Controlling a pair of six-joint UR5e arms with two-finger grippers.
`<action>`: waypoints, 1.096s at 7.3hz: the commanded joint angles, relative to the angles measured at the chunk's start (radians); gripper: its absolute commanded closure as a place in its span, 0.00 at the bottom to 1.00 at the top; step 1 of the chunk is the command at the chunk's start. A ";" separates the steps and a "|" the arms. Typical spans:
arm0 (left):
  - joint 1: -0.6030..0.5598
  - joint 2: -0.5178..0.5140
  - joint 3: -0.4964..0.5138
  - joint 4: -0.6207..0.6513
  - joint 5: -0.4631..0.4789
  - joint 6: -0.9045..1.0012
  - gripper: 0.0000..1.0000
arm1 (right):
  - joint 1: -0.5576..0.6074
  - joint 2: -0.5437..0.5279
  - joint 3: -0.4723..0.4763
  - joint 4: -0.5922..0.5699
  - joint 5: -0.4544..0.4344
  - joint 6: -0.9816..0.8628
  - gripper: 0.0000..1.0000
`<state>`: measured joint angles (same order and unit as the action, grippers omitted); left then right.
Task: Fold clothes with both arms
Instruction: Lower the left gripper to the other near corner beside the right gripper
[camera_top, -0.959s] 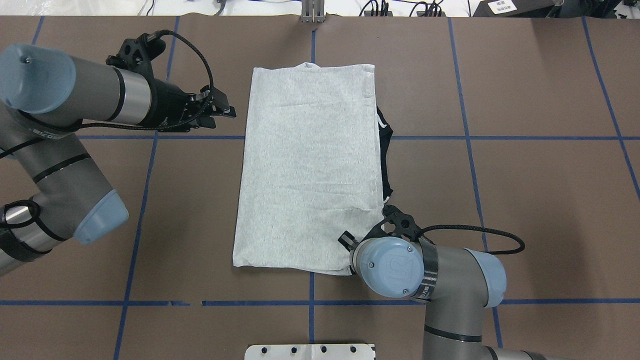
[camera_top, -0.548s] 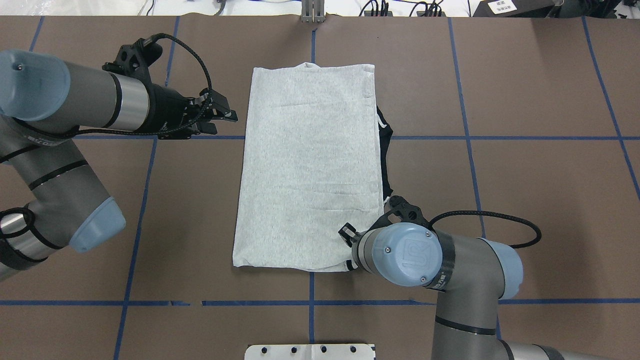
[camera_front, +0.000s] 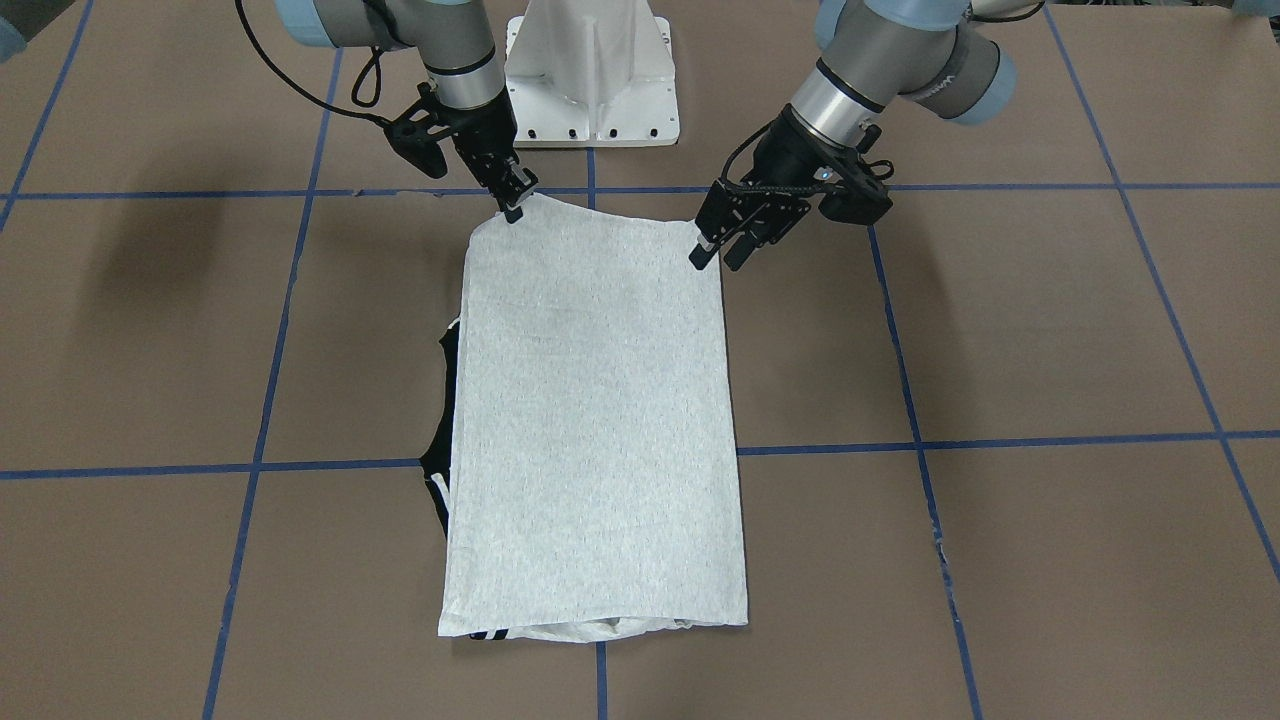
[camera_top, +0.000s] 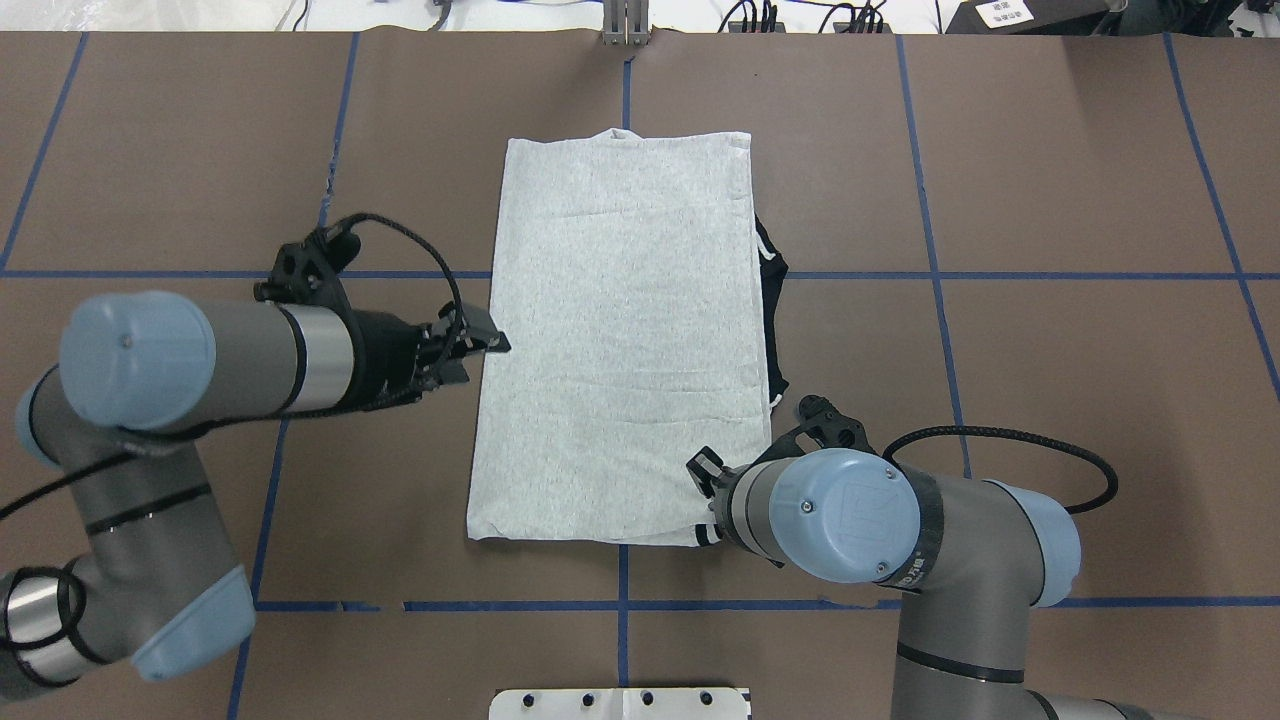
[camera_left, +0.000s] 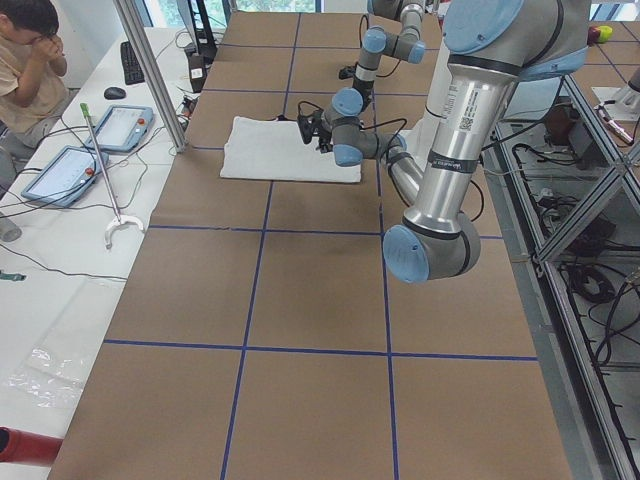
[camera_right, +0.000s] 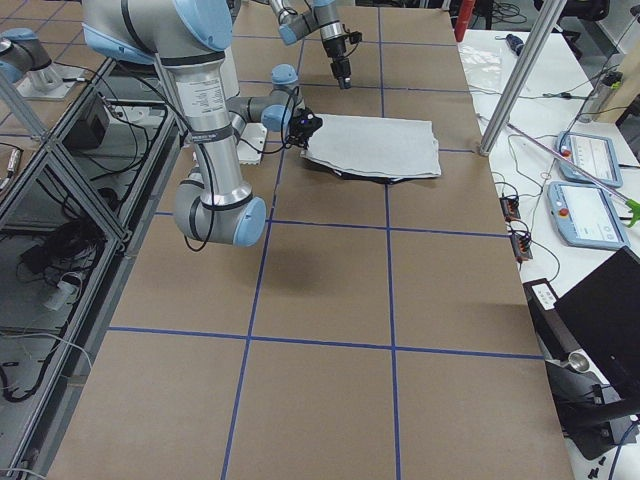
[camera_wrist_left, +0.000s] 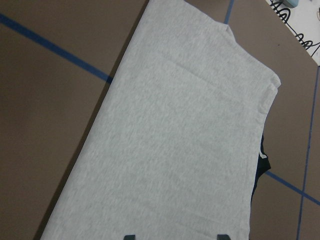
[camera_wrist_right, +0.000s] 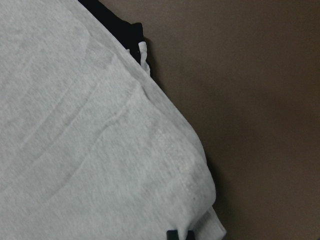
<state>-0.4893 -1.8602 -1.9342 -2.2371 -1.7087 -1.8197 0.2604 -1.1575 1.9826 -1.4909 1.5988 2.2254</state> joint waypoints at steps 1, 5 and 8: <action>0.154 0.068 -0.020 0.010 0.151 -0.088 0.34 | -0.003 -0.001 0.001 0.000 0.001 0.003 1.00; 0.198 0.073 0.018 0.074 0.156 -0.092 0.31 | -0.006 -0.001 0.001 0.000 0.000 0.003 1.00; 0.216 0.067 0.047 0.076 0.156 -0.092 0.36 | -0.006 -0.001 0.001 0.000 0.001 0.003 1.00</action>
<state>-0.2769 -1.7933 -1.8900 -2.1618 -1.5521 -1.9113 0.2547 -1.1582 1.9834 -1.4910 1.5993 2.2289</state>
